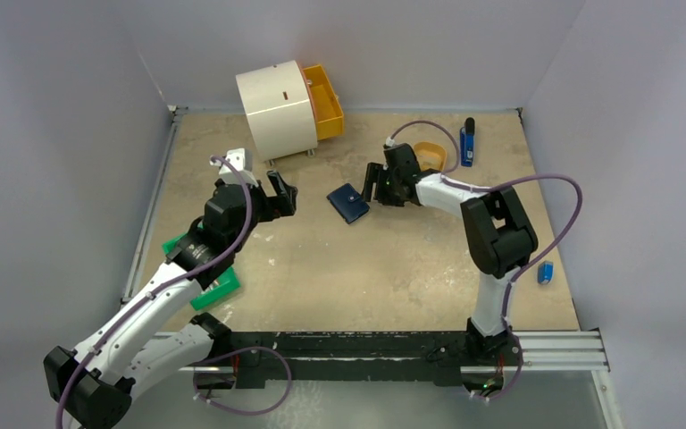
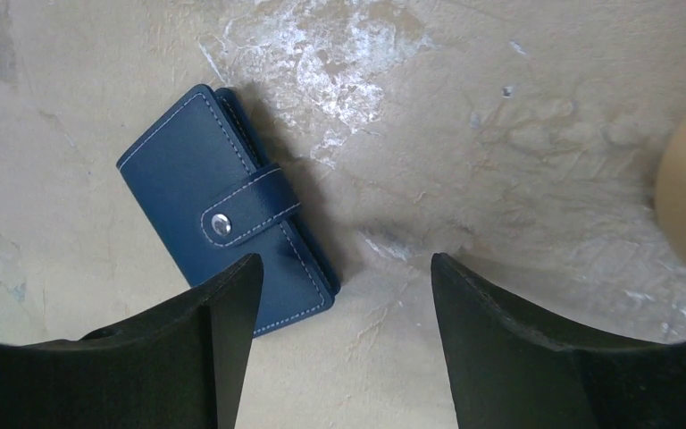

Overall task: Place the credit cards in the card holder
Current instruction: Move the card holder to the center of the board.

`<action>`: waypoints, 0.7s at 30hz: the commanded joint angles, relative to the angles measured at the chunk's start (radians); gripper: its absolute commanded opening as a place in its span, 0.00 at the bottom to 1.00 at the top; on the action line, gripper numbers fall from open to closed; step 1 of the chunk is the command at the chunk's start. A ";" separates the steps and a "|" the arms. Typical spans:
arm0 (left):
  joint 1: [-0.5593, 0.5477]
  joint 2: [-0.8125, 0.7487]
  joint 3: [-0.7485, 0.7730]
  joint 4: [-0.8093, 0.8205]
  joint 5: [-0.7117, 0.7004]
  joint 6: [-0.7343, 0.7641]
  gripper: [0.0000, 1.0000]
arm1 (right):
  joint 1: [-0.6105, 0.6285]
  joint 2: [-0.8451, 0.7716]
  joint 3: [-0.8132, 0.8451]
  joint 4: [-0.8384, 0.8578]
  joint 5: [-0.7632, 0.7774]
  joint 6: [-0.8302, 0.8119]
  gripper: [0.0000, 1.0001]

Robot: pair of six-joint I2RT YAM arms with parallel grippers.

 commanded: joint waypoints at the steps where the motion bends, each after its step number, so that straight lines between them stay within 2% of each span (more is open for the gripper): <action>1: 0.005 0.002 0.034 0.024 0.020 0.003 0.91 | 0.005 0.020 0.062 0.041 -0.056 -0.025 0.70; 5: 0.004 0.003 0.034 0.022 0.019 0.005 0.91 | 0.007 0.041 0.058 0.054 -0.093 -0.014 0.66; 9: 0.005 0.003 0.033 0.025 0.017 0.006 0.91 | 0.020 0.040 0.041 0.088 -0.120 -0.006 0.54; 16: 0.005 0.009 0.035 0.027 0.023 0.006 0.91 | 0.041 0.016 -0.025 0.113 -0.132 0.014 0.43; 21: 0.005 0.013 0.034 0.027 0.025 0.005 0.91 | 0.045 -0.018 -0.100 0.141 -0.128 0.037 0.28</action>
